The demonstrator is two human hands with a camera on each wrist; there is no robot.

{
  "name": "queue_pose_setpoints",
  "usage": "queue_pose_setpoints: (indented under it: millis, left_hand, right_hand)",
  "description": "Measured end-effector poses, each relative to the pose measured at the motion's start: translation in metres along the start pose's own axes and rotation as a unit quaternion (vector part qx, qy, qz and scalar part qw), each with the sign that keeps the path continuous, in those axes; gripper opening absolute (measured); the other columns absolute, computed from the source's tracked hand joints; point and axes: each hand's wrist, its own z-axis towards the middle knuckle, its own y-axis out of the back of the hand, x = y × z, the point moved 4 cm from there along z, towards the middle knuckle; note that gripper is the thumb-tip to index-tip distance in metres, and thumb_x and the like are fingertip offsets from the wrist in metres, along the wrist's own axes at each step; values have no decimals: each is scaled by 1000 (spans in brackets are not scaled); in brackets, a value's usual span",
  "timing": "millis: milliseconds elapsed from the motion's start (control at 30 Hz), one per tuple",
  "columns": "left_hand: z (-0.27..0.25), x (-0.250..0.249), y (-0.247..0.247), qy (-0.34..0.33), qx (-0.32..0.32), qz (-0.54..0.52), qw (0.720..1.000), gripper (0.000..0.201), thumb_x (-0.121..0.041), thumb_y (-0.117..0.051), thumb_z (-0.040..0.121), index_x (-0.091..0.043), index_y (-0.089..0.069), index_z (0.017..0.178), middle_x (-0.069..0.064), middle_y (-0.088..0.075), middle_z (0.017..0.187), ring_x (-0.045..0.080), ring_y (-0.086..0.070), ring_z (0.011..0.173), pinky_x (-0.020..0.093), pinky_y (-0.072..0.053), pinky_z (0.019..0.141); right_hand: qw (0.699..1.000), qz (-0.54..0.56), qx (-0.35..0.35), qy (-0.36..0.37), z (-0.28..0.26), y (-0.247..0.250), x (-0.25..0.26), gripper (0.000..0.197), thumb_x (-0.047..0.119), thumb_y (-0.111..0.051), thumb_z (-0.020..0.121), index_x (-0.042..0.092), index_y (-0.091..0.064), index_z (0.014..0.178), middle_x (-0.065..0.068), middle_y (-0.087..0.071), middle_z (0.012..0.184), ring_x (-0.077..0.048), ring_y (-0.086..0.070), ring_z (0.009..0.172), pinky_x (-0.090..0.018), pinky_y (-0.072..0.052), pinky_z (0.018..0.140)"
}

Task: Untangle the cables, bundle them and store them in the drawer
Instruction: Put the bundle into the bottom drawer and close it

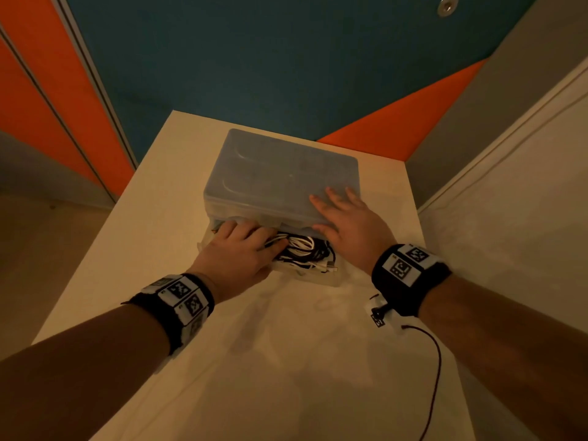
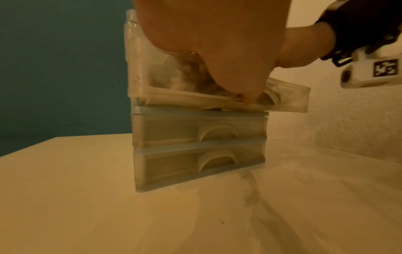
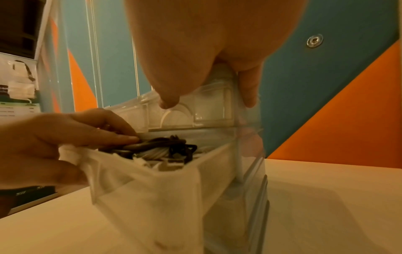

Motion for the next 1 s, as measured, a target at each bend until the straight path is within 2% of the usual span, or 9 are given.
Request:
queue_pose_setpoints:
  millis: [167, 300, 367, 467, 567, 667, 733, 900, 1000]
  left_hand:
    - [1, -3, 0, -4, -6, 21, 1000, 50, -42, -50, 84, -28, -56, 132, 5, -61, 112, 32, -58, 99, 46, -42, 84]
    - [1, -9, 3, 31, 8, 13, 999, 51, -41, -59, 82, -29, -55, 132, 4, -61, 112, 32, -59, 100, 46, -42, 85]
    - [0, -9, 4, 28, 30, 7, 999, 70, -56, -71, 72, -29, -54, 134, 5, -58, 120, 32, -56, 106, 48, -40, 90]
    - [-7, 1, 18, 13, 21, 7, 1000, 97, -79, -66, 58, -29, -49, 140, 6, -52, 132, 33, -46, 117, 50, -33, 96]
    - [0, 10, 41, 34, 15, 37, 999, 122, -87, -62, 50, -26, -31, 151, 12, -38, 145, 38, -31, 132, 59, -20, 107]
    - [21, 9, 47, 72, 91, 57, 992, 139, -94, -50, 49, -24, 8, 154, 16, -7, 161, 41, -5, 147, 67, -2, 113]
    - [27, 5, 37, 89, 135, 48, 986, 142, -95, -50, 51, -23, 21, 151, 14, 0, 163, 39, -1, 148, 66, -1, 115]
    - [25, 6, 30, 98, 123, 36, 987, 130, -90, -53, 56, -19, -6, 154, 10, -13, 162, 36, -12, 148, 60, -10, 117]
    - [24, 4, 32, 98, 107, 24, 989, 123, -83, -63, 57, -19, -20, 153, 9, -25, 160, 36, -23, 146, 59, -16, 115]
  right_hand:
    - [999, 18, -27, 8, -6, 1, 0, 55, 42, -46, 99, 28, -31, 149, -12, -32, 155, -43, -22, 144, -46, -25, 115]
    - [999, 22, -47, 11, -7, -1, -1, 54, 41, -47, 99, 29, -34, 149, -11, -35, 154, -44, -24, 143, -47, -28, 114]
    - [998, 30, -61, 13, -8, -2, -2, 53, 40, -48, 99, 28, -35, 148, -12, -36, 153, -45, -26, 142, -48, -28, 114]
    - [997, 22, -77, 22, -10, -5, 0, 52, 42, -46, 98, 25, -38, 147, -14, -40, 151, -47, -30, 139, -50, -29, 112]
    - [996, 17, -82, 24, -8, -12, -2, 52, 43, -42, 98, 25, -39, 147, -14, -42, 150, -45, -33, 138, -53, -32, 112]
    - [997, 4, -72, 43, -7, -17, -1, 54, 47, -33, 99, 23, -38, 147, -16, -43, 148, -41, -37, 137, -54, -32, 112]
    - [995, 8, -83, 47, -10, -18, 3, 53, 46, -34, 98, 21, -42, 145, -18, -45, 146, -43, -39, 136, -54, -33, 112]
    - [993, 3, -107, 39, -14, -13, 9, 54, 45, -35, 96, 20, -47, 142, -19, -50, 142, -48, -41, 132, -54, -37, 109]
    - [993, -1, -111, 35, -16, -11, 11, 54, 46, -36, 95, 20, -49, 141, -18, -52, 141, -48, -44, 130, -52, -39, 105]
